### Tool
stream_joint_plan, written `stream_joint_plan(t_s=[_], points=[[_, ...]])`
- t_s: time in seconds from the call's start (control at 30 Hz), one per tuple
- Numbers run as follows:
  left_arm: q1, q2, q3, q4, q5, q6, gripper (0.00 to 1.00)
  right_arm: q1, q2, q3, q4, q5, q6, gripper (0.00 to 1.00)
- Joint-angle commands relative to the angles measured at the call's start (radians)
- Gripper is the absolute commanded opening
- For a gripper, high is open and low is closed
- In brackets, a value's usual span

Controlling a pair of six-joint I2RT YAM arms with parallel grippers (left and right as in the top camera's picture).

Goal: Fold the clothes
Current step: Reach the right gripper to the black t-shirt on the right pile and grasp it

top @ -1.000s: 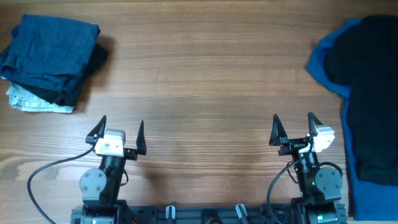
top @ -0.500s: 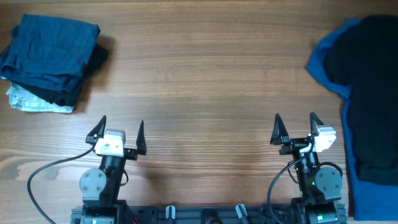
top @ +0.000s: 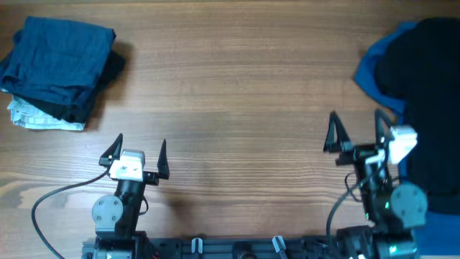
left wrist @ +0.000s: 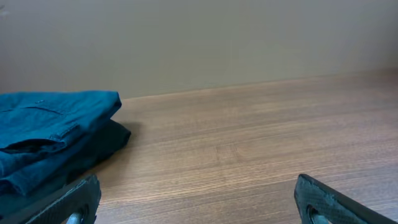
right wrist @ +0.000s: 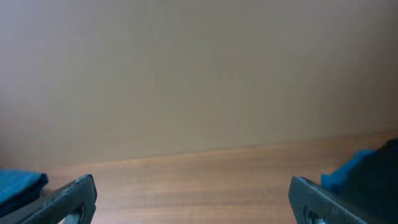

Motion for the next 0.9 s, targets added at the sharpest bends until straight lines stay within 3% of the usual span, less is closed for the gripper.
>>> stream_joint_plan(t_s=[0.0,0.07,0.23,0.37,0.57,0.8,0.83,0.87], points=[[0.004,-0.007,-0.008,0.002,0.016,0.019,1.00,-0.007,0.259,0.212,-0.019,0.021,0.000,1.00],[0.004,-0.007,-0.008,0.002,0.016,0.019,1.00,-0.014,0.423,0.350,-0.066,0.016,-0.010,1.00],[0.004,-0.007,-0.008,0.002,0.016,0.019,1.00,-0.105,0.856,0.862,-0.384,0.005,-0.038,1.00],[0.004,-0.007,-0.008,0.002,0.016,0.019,1.00,-0.220,1.154,1.234,-0.634,0.025,-0.188,1.00],[0.004,-0.007,-0.008,0.002,0.016,0.019,1.00,-0.399,1.357,1.302,-0.671,0.024,-0.209,1.00],[0.004,-0.007,-0.008,0.002,0.016,0.019,1.00,-0.432,1.562,1.297,-0.596,0.006,-0.259,1.00],[0.004,-0.007,-0.008,0.002,0.016,0.019,1.00,-0.432,1.591,1.292,-0.573,0.006,-0.255,0.97],[0.004,-0.007,-0.008,0.002,0.016,0.019,1.00,-0.432,1.640,1.289,-0.536,0.019,-0.217,0.86]])
